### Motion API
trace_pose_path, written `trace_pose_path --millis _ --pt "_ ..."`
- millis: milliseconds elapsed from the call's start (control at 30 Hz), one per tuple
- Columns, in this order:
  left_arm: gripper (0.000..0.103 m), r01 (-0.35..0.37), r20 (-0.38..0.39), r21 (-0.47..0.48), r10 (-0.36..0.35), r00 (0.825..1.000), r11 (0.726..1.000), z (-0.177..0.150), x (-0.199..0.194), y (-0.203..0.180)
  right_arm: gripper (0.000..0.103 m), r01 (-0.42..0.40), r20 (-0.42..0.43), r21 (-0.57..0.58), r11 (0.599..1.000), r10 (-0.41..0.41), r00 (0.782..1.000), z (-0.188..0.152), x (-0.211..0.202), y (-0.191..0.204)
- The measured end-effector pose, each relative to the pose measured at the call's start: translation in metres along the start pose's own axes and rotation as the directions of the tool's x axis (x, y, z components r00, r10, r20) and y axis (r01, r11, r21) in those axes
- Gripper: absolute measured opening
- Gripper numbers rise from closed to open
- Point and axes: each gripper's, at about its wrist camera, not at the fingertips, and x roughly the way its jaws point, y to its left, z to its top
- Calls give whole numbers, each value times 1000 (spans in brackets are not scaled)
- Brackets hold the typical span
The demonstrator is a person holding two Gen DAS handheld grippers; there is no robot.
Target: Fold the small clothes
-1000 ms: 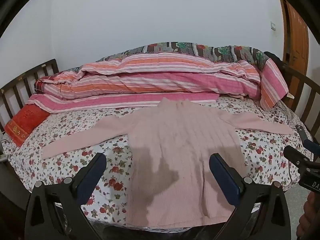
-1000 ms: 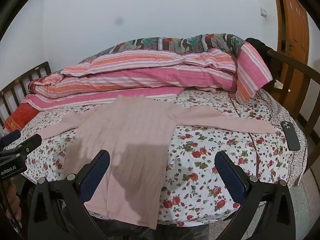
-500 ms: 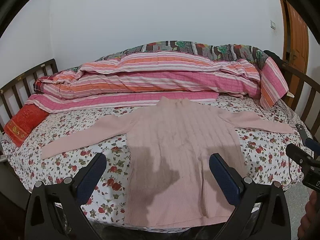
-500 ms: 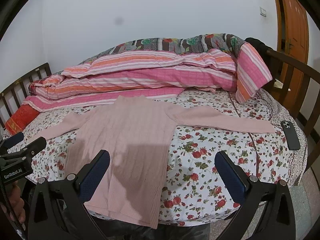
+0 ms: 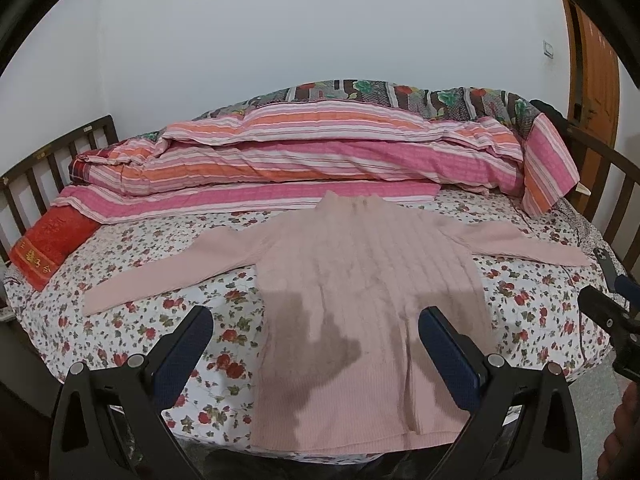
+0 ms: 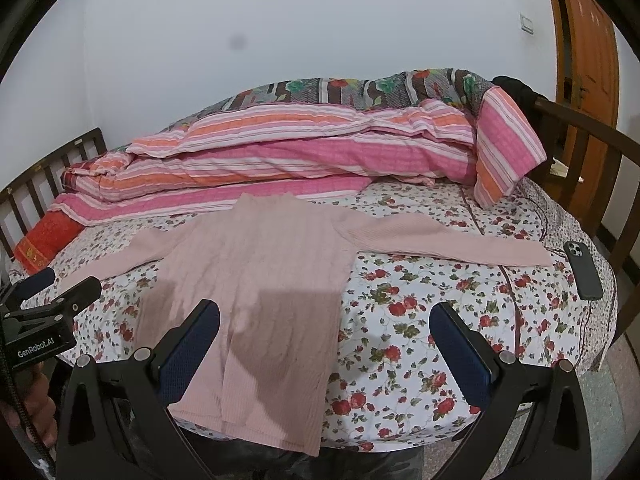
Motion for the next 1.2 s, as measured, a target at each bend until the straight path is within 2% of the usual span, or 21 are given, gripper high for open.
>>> trace_pose_path --millis 1200 --pt "103 14 17 -71 -12 1000 997 -2 -8 27 103 -22 25 -43 999 23 999 3 -10 20"
